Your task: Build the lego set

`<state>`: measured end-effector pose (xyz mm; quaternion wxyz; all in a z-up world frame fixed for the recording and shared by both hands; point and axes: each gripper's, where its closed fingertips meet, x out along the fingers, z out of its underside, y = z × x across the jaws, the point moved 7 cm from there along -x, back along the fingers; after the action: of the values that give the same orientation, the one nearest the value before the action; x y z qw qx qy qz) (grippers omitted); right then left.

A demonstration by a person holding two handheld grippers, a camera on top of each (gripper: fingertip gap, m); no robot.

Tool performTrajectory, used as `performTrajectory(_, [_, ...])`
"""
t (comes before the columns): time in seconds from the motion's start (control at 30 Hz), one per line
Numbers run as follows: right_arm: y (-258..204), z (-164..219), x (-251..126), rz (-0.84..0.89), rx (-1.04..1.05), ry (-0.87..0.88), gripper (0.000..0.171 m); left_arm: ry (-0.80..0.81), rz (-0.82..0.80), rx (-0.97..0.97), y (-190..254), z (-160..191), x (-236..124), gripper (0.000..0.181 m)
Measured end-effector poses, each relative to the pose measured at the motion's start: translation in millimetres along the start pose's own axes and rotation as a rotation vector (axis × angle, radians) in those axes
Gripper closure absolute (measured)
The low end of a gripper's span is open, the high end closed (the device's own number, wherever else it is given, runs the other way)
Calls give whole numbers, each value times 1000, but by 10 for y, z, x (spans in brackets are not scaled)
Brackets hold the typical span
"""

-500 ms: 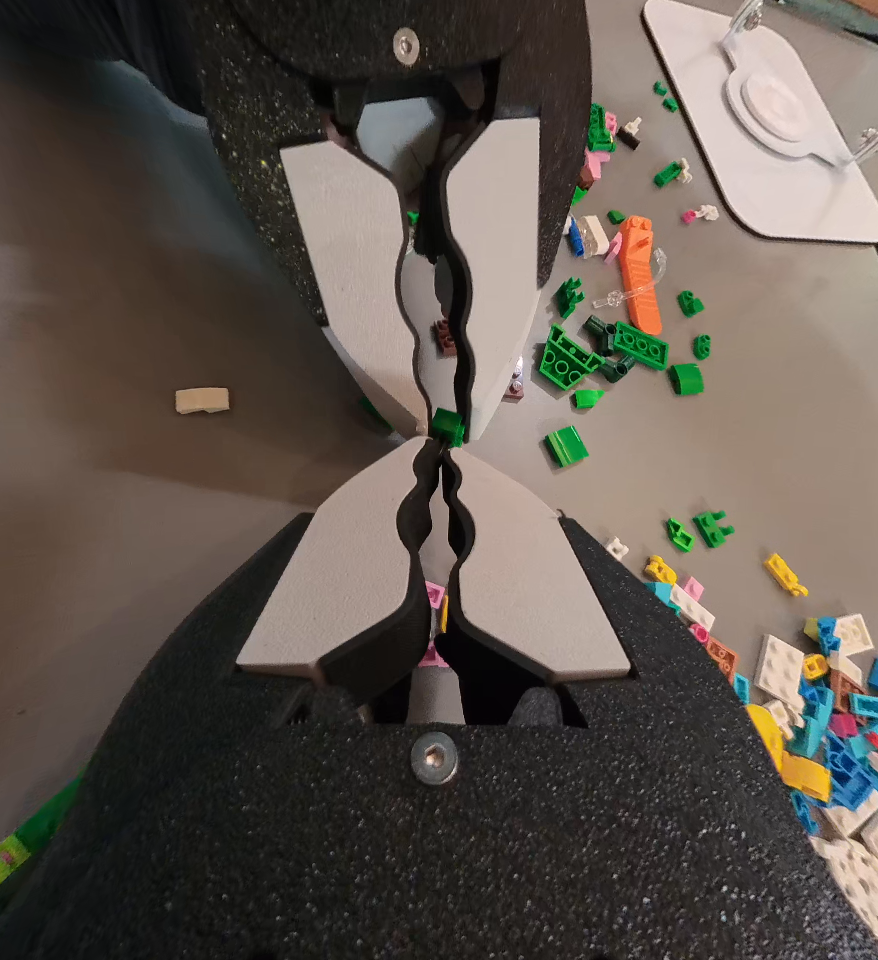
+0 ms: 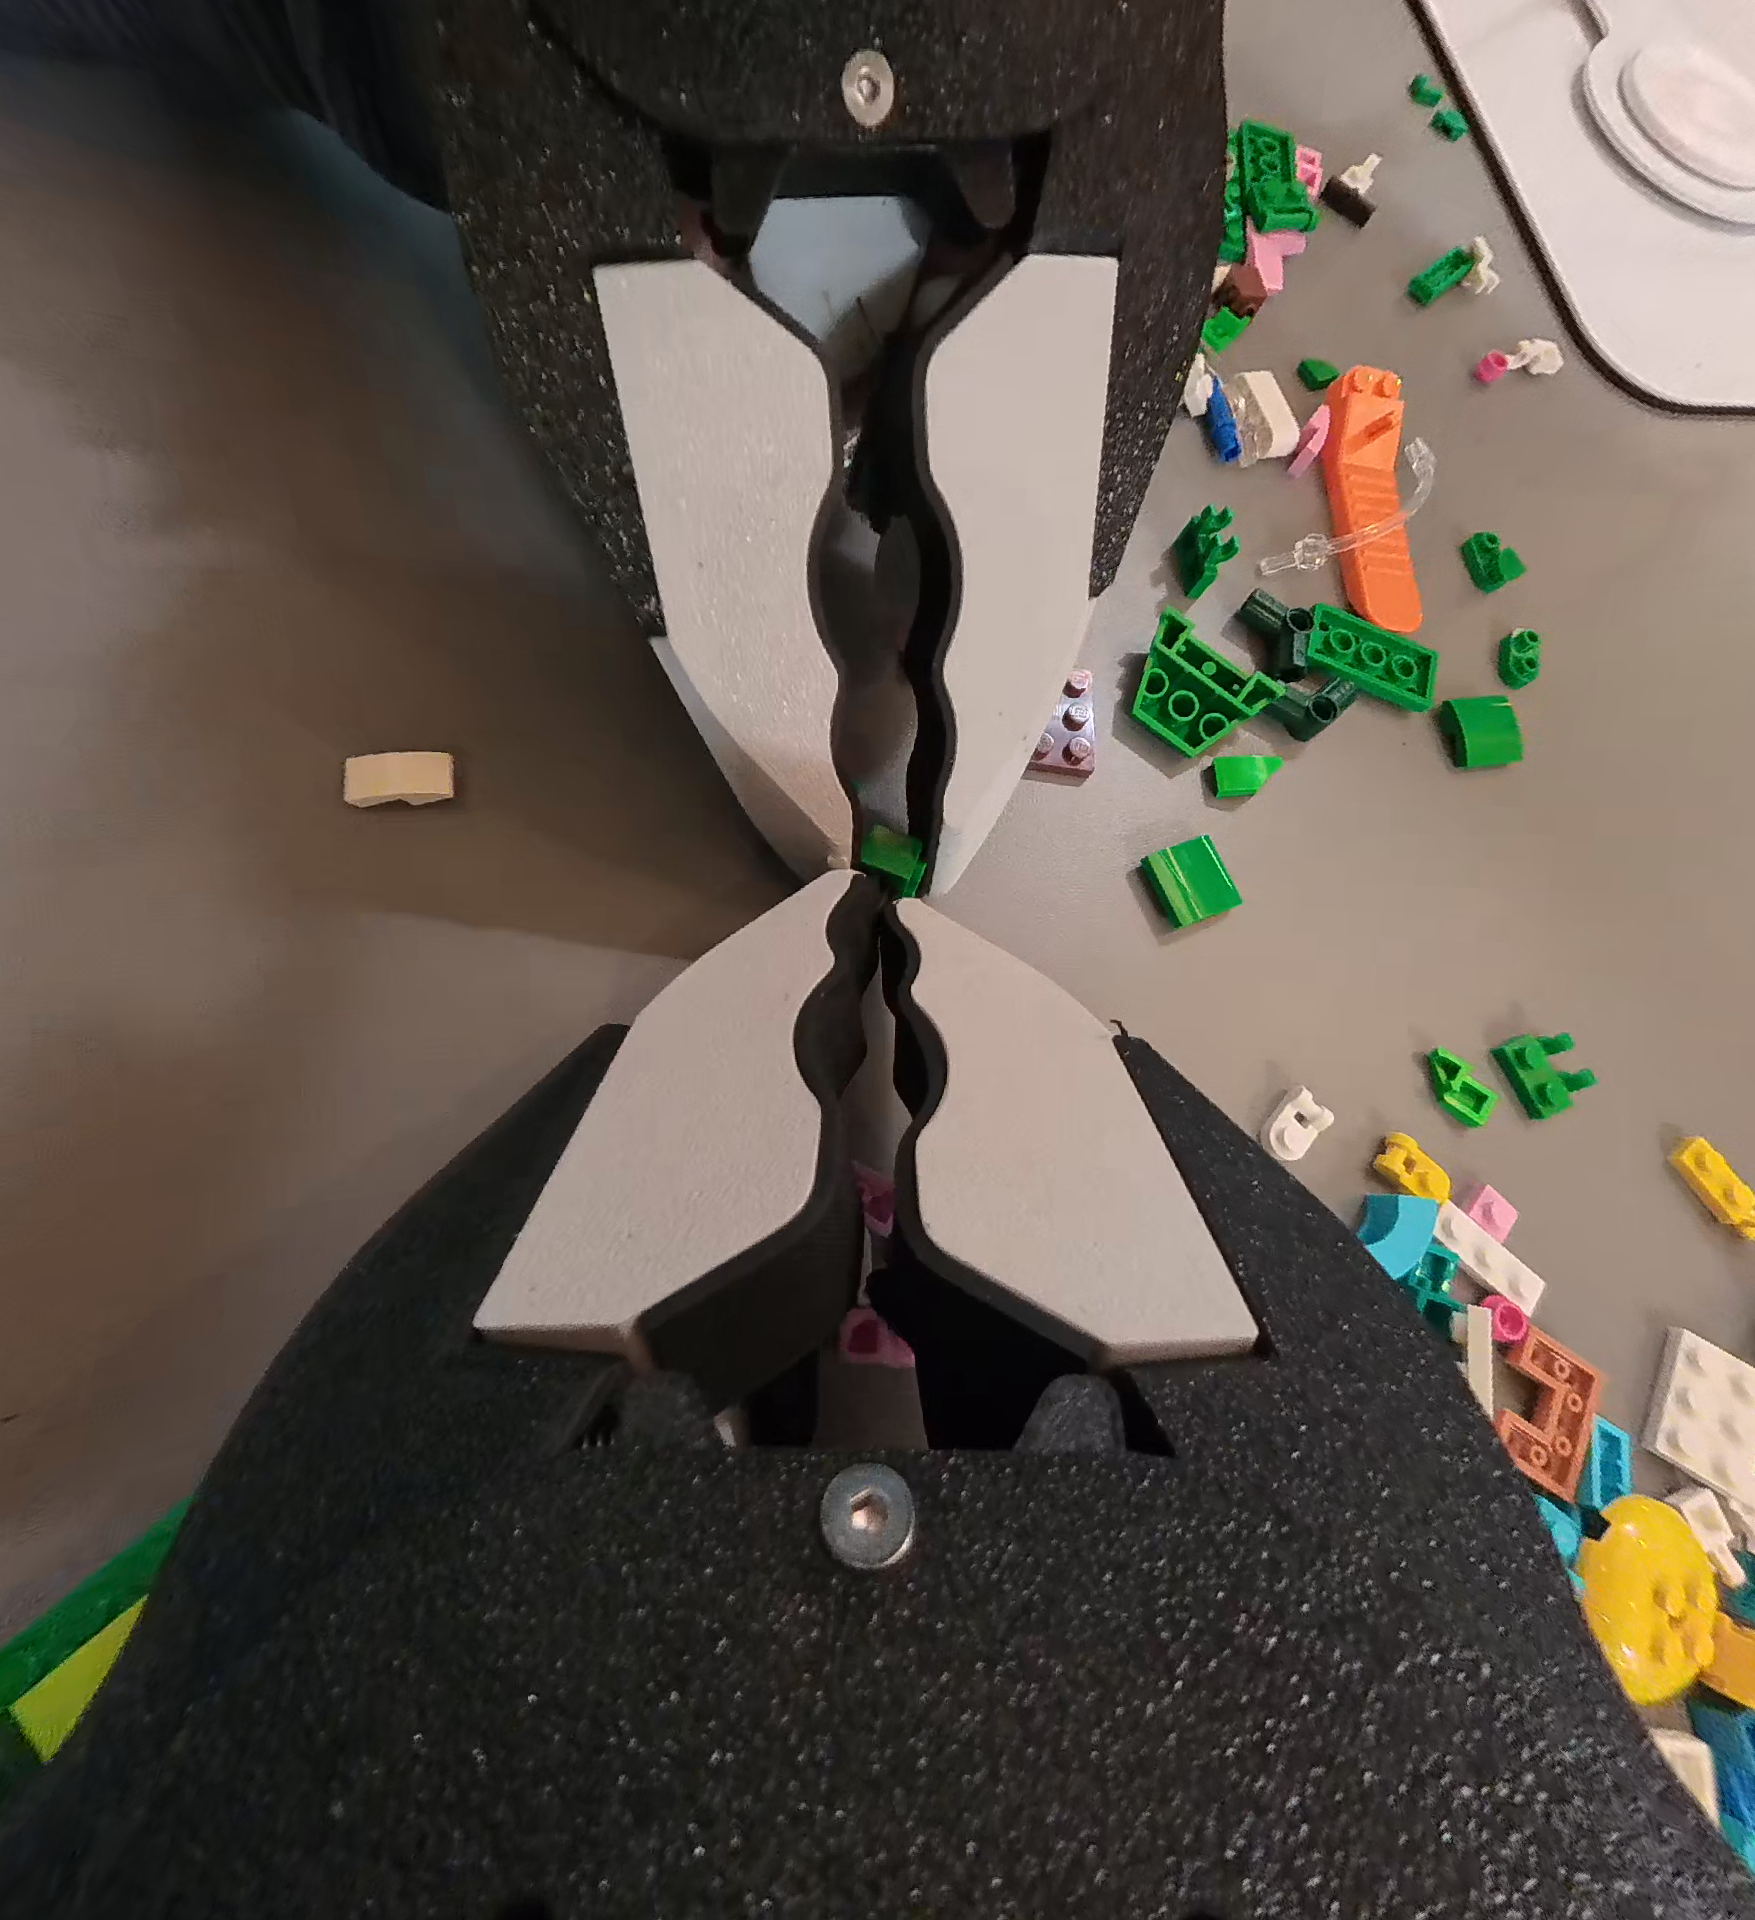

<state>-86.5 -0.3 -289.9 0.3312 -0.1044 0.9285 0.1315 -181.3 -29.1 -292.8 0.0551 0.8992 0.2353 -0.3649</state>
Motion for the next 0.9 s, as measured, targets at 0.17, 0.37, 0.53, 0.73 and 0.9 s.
performTrajectory(0.17, [5,-4,-32,-25,10,24,170,33,26,-13,-7,21,-2,170])
performTrajectory(0.37, [56,65,-255,-68,89,107,157,42,29,29,9,29,-14,170])
performTrajectory(0.53, [59,15,-284,-33,69,178,157,95,-18,42,-18,-5,-50,169])
performTrajectory(0.73, [122,-135,-486,-142,266,476,138,514,-63,160,25,-247,-380,170])
performTrajectory(0.9, [80,-261,-520,-420,481,663,128,730,-54,261,160,-379,-584,170])
